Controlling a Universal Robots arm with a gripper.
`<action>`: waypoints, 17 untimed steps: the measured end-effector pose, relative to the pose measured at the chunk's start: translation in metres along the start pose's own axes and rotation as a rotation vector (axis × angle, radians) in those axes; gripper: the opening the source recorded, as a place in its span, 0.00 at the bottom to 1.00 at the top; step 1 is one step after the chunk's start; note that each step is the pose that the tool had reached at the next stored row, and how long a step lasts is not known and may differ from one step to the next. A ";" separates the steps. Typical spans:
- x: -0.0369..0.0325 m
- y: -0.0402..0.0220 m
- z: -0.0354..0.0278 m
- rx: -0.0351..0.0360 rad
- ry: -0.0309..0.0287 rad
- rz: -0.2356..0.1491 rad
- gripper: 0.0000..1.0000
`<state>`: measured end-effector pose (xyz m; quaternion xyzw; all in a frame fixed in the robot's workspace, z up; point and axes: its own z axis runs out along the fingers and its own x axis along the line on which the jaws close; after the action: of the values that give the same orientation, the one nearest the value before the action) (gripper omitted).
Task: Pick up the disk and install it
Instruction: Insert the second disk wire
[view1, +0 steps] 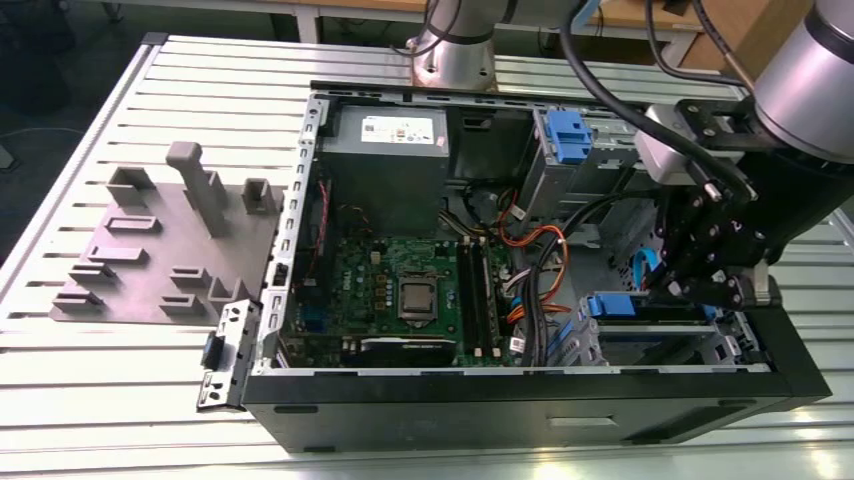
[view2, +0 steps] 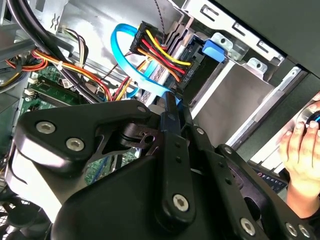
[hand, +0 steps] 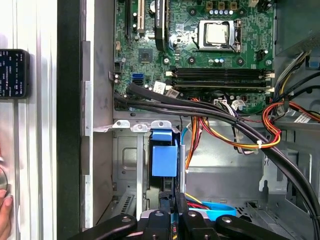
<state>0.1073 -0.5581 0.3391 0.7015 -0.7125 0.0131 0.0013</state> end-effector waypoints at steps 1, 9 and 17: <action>0.0000 0.0000 0.0005 0.0002 -0.0008 0.000 0.16; 0.0003 0.0001 0.0037 0.0013 -0.0077 0.000 0.16; 0.0007 0.0002 0.0072 0.0014 -0.0100 0.000 0.16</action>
<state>0.1073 -0.5589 0.3319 0.7016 -0.7125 0.0101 -0.0027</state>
